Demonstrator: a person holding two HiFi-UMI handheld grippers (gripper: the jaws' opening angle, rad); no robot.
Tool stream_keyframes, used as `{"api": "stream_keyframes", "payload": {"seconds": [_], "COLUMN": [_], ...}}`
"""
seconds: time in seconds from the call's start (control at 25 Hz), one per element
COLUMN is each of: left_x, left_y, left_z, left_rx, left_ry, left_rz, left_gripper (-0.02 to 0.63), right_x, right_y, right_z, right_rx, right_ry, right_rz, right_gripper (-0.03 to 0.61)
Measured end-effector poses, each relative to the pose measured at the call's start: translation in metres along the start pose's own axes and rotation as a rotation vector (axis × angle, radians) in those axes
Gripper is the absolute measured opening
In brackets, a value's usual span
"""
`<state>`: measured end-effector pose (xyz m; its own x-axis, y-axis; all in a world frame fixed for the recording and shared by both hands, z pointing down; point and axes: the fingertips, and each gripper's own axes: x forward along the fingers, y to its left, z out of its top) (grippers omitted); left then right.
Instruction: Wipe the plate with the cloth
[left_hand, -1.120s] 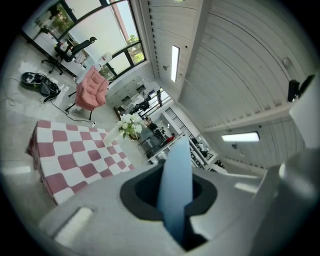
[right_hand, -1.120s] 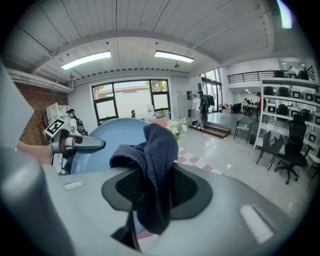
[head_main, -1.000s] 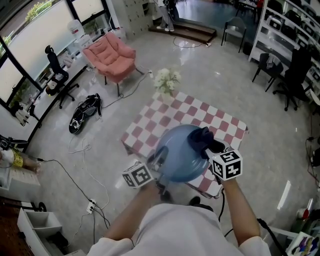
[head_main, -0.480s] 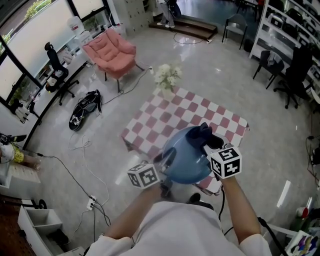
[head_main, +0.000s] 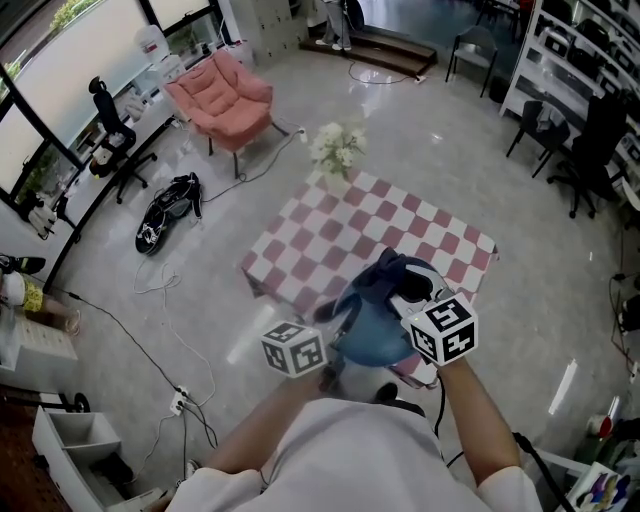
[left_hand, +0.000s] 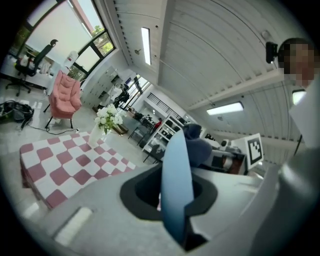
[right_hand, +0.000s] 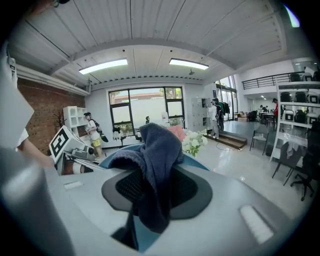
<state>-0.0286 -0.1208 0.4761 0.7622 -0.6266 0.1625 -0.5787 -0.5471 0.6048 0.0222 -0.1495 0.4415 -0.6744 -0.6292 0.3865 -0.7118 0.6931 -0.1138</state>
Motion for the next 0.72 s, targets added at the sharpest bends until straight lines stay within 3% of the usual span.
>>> {"api": "stream_keyframes", "payload": {"seconds": [0.36,0.72], "left_x": [0.009,0.003], "left_y": [0.004,0.016], "left_z": [0.001,0.005], "left_rx": [0.091,0.436], "left_ry": [0.029,0.113], "left_rz": [0.010,0.080], "left_gripper": [0.038,0.037], "right_x": [0.012,-0.017], "right_y": [0.037,0.048], "right_z": [-0.004,-0.008], "right_rx": [-0.082,-0.144], "right_ry": [0.040,0.065], "right_rz": [0.137,0.254], "right_gripper": [0.133,0.132]}}
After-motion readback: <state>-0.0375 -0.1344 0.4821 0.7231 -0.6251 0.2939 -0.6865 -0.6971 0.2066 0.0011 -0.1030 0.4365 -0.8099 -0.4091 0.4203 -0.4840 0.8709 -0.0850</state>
